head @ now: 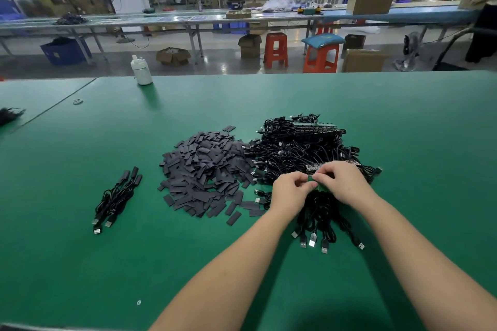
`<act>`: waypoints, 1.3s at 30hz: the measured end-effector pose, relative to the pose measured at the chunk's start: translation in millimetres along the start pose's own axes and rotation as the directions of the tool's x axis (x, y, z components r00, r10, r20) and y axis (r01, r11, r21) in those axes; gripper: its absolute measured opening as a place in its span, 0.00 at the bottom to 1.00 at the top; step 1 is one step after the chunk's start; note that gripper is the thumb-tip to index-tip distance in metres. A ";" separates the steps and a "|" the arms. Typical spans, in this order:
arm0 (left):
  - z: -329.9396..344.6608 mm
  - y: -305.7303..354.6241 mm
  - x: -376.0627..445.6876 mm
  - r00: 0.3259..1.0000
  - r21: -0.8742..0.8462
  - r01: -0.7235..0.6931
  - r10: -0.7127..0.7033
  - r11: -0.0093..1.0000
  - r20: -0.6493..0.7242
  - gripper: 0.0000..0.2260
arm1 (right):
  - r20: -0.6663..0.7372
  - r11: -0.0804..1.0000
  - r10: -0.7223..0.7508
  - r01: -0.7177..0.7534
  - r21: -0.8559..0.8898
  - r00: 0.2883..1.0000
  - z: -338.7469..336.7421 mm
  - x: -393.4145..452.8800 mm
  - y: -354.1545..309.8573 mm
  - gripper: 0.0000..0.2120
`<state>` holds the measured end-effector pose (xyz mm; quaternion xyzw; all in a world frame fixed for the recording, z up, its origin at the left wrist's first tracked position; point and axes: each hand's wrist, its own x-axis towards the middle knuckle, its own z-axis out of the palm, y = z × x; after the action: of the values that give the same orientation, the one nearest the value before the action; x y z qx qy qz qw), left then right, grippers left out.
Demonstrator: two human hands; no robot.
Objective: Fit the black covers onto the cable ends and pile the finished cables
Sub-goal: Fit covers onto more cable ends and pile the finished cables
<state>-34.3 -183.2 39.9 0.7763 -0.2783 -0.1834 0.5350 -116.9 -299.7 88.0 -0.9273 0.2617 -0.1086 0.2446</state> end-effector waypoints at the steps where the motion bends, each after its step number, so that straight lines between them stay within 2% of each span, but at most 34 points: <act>1: -1.5 -0.8 0.4 1.000 0.004 0.010 -0.010 1.000 0.001 0.06 | 0.000 1.000 0.006 -0.006 -0.003 1.000 2.4 0.5 -1.4 0.06; 7: -4.0 -1.8 1.5 0.994 0.071 0.080 -0.074 0.994 -0.077 0.08 | -0.009 0.998 0.041 -0.041 -0.055 0.999 13.8 6.1 -13.2 0.08; 15: -2.1 -1.8 -0.9 0.982 0.088 0.108 -0.093 0.990 -0.162 0.10 | -0.031 0.991 0.090 -0.092 -0.096 0.995 20.8 8.0 -24.4 0.08; 26: -2.1 2.6 -1.7 0.972 0.068 0.168 -0.154 0.983 -0.180 0.13 | -0.067 0.985 0.109 -0.117 -0.127 0.992 26.3 8.6 -28.3 0.09; 32: 0.1 3.7 -1.6 0.961 0.109 0.172 -0.142 0.979 -0.237 0.15 | -0.084 0.975 0.111 -0.125 -0.185 0.990 30.8 10.5 -31.4 0.10; 35: -3.4 1.7 0.7 0.966 0.091 0.156 -0.132 0.984 -0.223 0.17 | -0.071 0.979 0.088 -0.100 -0.180 0.994 29.5 11.6 -28.8 0.10; 39: -29.5 -10.8 6.6 0.972 -0.020 0.128 -0.129 0.992 -0.198 0.11 | -0.017 0.990 0.069 -0.070 -0.124 0.997 13.8 13.8 -10.7 0.08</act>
<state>-9.4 -162.9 40.5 0.8053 -0.1720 -0.1401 0.5498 -96.2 -293.7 82.6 -0.9303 0.3017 -0.0895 0.1883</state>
